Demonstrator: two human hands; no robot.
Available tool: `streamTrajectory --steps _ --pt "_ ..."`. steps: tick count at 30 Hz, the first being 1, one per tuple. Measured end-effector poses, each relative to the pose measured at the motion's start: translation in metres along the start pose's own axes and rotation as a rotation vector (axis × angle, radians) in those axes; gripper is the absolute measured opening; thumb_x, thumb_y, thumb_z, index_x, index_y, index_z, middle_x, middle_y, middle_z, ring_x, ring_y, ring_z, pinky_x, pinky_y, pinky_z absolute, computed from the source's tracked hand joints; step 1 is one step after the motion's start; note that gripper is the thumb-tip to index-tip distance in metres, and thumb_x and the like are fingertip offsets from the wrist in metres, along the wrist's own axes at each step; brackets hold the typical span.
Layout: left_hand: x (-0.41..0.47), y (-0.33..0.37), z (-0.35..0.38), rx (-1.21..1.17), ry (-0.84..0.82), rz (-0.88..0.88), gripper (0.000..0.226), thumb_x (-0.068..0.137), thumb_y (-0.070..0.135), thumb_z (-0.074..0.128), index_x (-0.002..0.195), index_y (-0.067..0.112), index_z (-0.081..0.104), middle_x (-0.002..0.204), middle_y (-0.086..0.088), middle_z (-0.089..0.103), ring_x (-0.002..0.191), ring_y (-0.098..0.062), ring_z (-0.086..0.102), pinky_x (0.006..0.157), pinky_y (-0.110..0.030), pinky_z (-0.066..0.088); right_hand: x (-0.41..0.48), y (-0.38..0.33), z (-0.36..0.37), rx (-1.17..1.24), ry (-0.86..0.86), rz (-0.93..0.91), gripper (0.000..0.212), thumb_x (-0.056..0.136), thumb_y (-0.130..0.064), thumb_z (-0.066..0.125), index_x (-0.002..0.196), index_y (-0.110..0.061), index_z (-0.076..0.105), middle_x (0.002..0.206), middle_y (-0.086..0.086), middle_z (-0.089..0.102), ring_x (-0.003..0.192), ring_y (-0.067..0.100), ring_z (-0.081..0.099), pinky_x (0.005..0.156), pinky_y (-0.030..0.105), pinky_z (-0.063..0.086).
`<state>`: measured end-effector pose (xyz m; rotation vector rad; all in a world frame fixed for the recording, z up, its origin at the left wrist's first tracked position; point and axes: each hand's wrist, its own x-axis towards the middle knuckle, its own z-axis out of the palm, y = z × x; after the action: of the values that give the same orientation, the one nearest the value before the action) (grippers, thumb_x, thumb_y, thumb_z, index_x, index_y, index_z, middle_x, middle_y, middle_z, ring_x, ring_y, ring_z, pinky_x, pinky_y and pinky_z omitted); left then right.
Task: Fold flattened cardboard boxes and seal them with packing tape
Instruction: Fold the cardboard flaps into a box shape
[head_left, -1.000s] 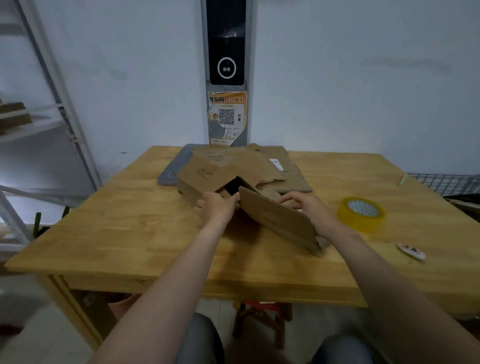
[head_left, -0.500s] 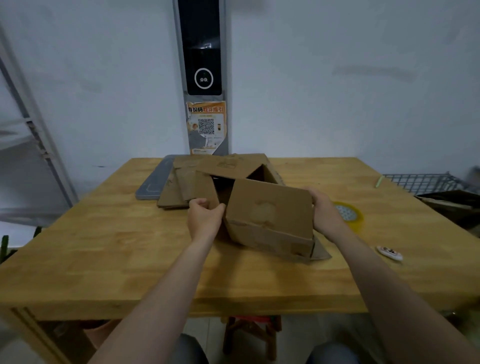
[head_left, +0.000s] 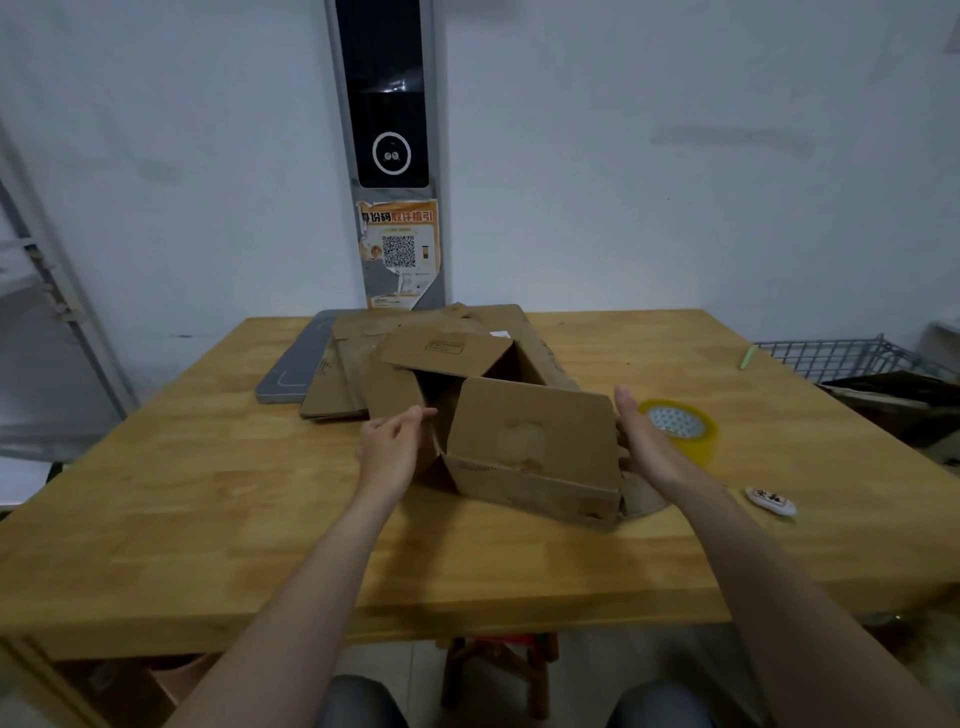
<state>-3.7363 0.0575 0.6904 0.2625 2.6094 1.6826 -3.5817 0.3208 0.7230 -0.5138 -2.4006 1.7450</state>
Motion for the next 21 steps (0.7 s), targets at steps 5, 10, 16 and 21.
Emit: streamTrajectory --steps 5,10,16,21 --pt "-0.012 0.009 -0.004 -0.008 -0.028 -0.011 0.065 0.1 0.07 0.019 0.123 0.04 0.072 0.155 -0.01 0.031 0.147 -0.034 0.021 0.12 -0.055 0.017 -0.004 0.0 -0.006 0.005 -0.133 -0.019 0.071 0.08 -0.092 0.01 0.122 -0.056 0.055 0.128 -0.025 0.058 0.135 0.012 0.046 0.117 0.043 0.034" --pt "-0.011 0.009 -0.005 0.076 -0.061 0.007 0.076 0.087 0.083 0.021 0.133 0.041 0.065 0.156 -0.008 0.03 0.148 -0.032 0.019 0.118 -0.056 0.02 -0.008 -0.008 -0.009 -0.221 -0.138 -0.025 0.122 0.056 -0.099 0.015 0.154 -0.028 0.034 0.152 -0.011 0.042 0.153 0.024 0.025 0.12 0.029 0.022" --pt "-0.013 0.005 -0.007 0.209 -0.103 0.09 0.068 0.079 0.085 0.054 0.133 0.044 0.061 0.147 0.001 0.029 0.143 -0.031 0.022 0.11 -0.054 0.034 0.0 -0.007 -0.014 -0.263 -0.162 -0.217 0.143 0.047 -0.106 0.046 0.16 -0.024 0.017 0.162 -0.008 0.026 0.134 0.001 0.043 0.101 0.014 0.042" --pt "-0.02 0.009 -0.002 0.265 -0.037 0.084 0.095 0.057 0.097 0.053 0.135 0.044 0.061 0.149 0.0 0.034 0.141 -0.031 0.03 0.105 -0.057 0.043 0.017 0.002 -0.011 -0.259 -0.06 -0.222 0.135 0.056 -0.097 0.059 0.162 -0.03 0.008 0.157 -0.009 0.034 0.146 0.018 0.036 0.117 0.049 0.037"
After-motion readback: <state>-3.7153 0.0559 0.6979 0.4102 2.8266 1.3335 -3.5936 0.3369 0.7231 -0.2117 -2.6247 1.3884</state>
